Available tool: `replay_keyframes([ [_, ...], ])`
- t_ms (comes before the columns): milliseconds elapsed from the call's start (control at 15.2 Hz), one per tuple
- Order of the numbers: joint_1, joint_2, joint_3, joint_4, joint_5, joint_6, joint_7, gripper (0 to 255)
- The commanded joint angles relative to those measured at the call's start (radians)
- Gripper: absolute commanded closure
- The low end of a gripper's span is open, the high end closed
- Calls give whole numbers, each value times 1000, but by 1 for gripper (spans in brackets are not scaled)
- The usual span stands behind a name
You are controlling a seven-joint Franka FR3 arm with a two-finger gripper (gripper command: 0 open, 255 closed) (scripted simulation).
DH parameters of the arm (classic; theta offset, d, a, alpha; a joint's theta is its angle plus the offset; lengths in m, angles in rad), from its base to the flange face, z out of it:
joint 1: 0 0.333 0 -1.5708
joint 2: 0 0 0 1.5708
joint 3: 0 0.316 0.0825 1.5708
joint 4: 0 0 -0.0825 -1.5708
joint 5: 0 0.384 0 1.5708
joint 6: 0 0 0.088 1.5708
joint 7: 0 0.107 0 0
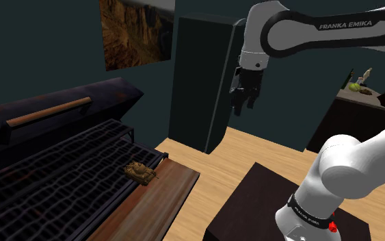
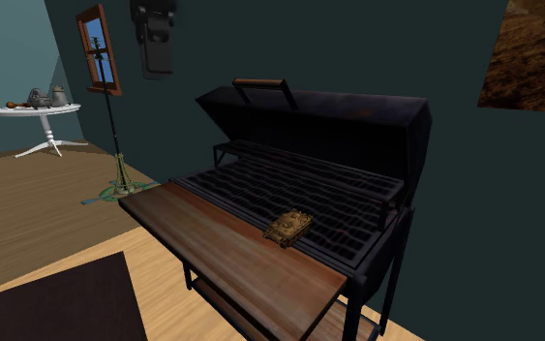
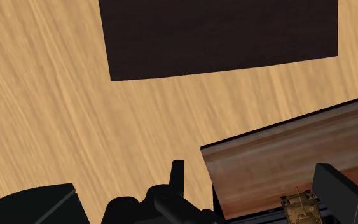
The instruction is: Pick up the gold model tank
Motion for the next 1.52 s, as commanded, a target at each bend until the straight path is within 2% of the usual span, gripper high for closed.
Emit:
replay_keyframes([
  [0,7,44,4,-24,10,83,3,0],
  [396,28,205,21,-62,35,318,10,0],
  [726,44,370,38,-51,51,503,14,0],
  [1452,77,781,73,103,54,827,28,0],
])
